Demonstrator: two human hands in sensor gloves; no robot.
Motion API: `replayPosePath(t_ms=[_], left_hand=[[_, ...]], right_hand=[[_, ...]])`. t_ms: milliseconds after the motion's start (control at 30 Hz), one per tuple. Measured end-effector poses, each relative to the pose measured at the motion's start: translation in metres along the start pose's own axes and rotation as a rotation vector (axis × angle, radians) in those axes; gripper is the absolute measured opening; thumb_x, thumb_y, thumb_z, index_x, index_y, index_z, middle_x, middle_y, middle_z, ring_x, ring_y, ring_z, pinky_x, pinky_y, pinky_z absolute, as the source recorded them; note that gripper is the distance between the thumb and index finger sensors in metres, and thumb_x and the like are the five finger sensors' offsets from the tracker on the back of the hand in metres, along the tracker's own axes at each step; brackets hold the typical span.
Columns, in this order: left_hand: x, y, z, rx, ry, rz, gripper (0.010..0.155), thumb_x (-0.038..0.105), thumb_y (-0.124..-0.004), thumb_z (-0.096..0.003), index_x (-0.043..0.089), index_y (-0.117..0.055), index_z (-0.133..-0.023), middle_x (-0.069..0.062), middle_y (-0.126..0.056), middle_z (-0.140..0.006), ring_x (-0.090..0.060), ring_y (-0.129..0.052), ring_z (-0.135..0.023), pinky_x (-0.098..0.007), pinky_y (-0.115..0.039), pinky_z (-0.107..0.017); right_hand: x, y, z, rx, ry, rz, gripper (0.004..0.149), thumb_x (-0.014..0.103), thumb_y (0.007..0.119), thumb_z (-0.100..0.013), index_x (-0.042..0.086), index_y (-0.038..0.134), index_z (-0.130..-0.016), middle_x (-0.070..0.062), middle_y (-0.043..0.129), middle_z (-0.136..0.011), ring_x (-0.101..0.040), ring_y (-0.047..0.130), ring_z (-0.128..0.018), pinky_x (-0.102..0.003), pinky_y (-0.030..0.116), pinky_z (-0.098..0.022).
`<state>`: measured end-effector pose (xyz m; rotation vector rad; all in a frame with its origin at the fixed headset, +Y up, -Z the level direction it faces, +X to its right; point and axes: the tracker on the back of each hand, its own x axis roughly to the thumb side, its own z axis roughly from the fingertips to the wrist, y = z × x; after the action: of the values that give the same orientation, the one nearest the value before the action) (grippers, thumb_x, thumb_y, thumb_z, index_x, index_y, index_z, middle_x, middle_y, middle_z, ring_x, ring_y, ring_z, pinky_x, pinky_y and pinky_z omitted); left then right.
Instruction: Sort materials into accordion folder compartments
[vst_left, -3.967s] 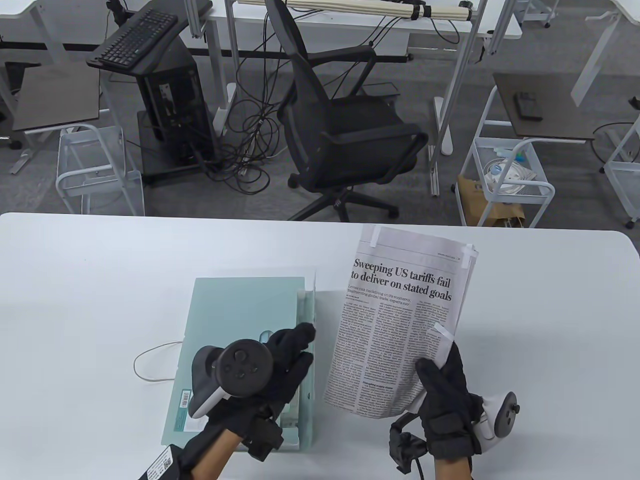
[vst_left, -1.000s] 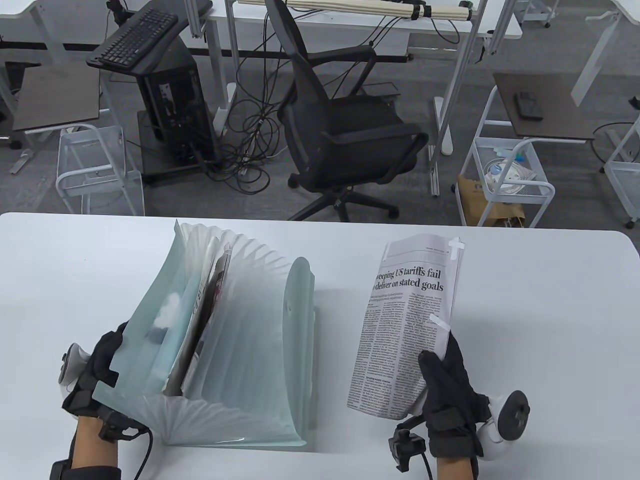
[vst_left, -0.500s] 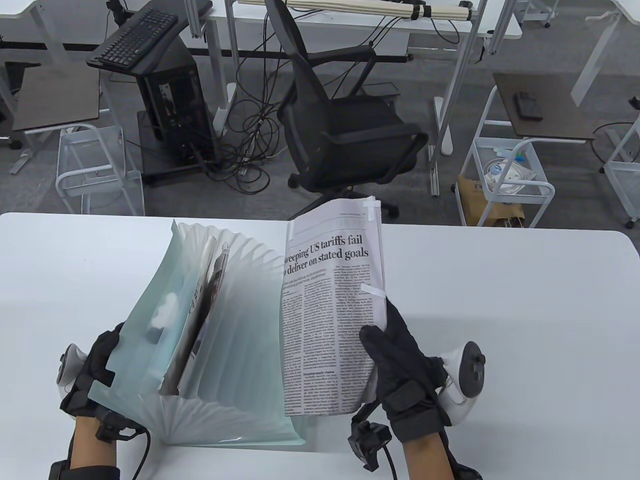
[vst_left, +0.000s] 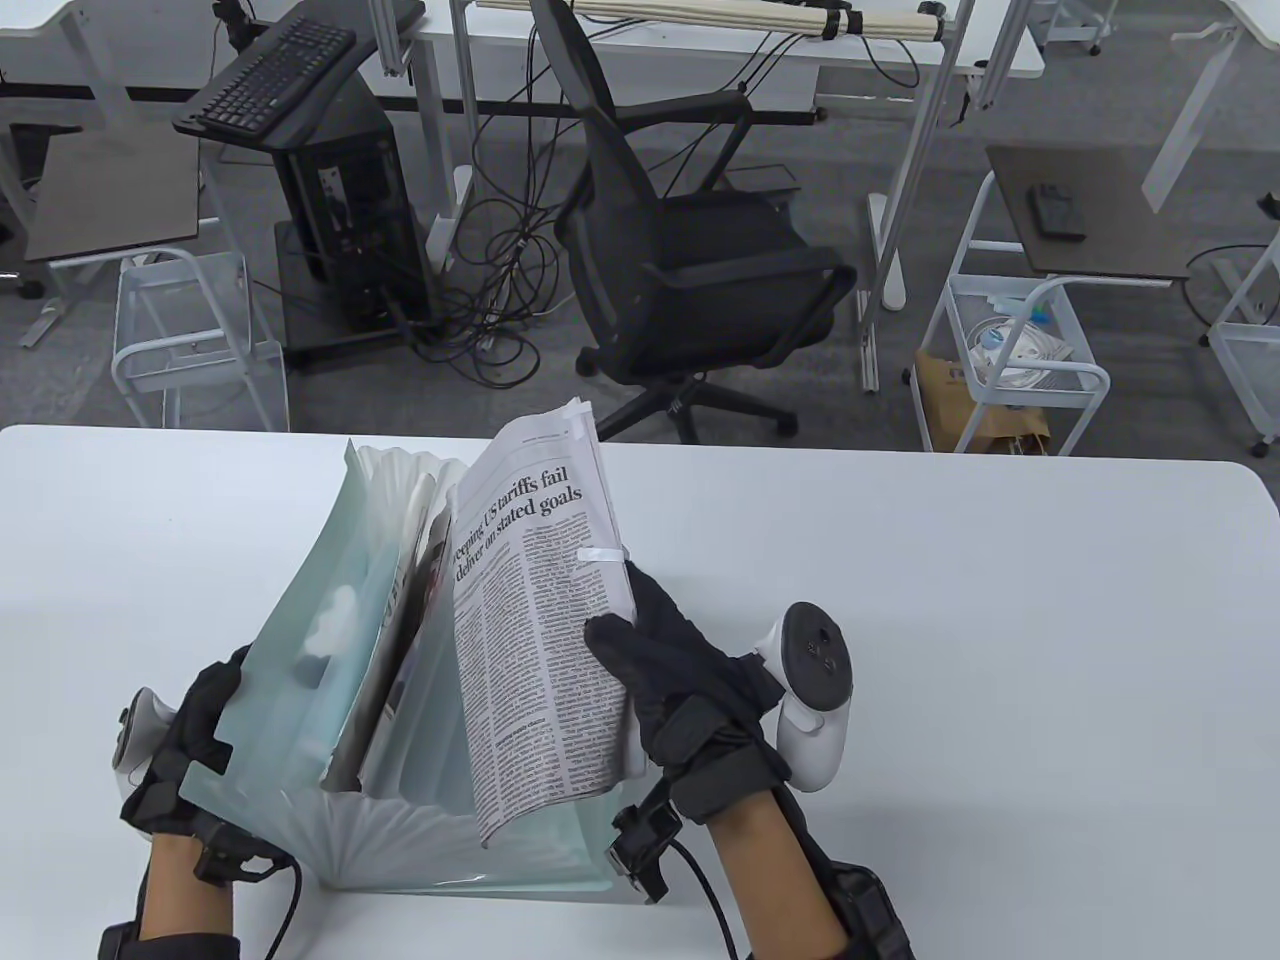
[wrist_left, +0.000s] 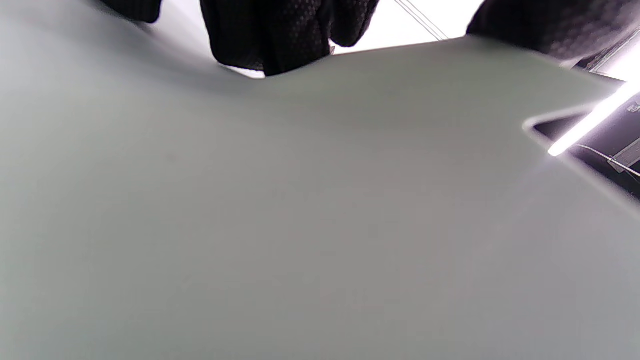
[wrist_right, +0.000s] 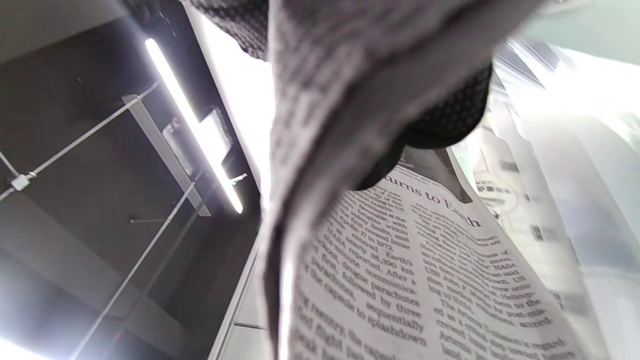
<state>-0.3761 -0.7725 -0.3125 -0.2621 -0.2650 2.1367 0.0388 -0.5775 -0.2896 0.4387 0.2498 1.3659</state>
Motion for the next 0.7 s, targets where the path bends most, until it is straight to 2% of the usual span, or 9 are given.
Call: replayPosePath(t_ms=[333,700], left_hand=[[0.001,-0.002,0.000,-0.002,0.000,0.000,0.083,0.063,-0.076,-0.0449,0.021,-0.044,-0.109,-0.014,-0.078,-0.095,-0.039,-0.061,-0.103,-0.067,-0.048,-0.071],[0.001,-0.004,0.000,-0.008,0.009,-0.013,0.084,0.063,-0.076,-0.0449,0.020,-0.043,-0.109,-0.014,-0.078,-0.096,-0.039,-0.060,-0.103,-0.066,-0.048,-0.071]], right_hand=[[-0.022,0.012,-0.023,-0.026,0.129,0.043,0.059,0.018,0.063,-0.068,-0.008,0.031,-0.109,-0.032,0.075,-0.089,-0.034,0.102,-0.050,-0.040,0.089,-0.040],[-0.033,0.028,-0.048,-0.021,0.188,0.005,0.059,0.019,0.062,-0.069,-0.008,0.028,-0.110,-0.032,0.073,-0.091,-0.034,0.102,-0.053,-0.040,0.089,-0.042]])
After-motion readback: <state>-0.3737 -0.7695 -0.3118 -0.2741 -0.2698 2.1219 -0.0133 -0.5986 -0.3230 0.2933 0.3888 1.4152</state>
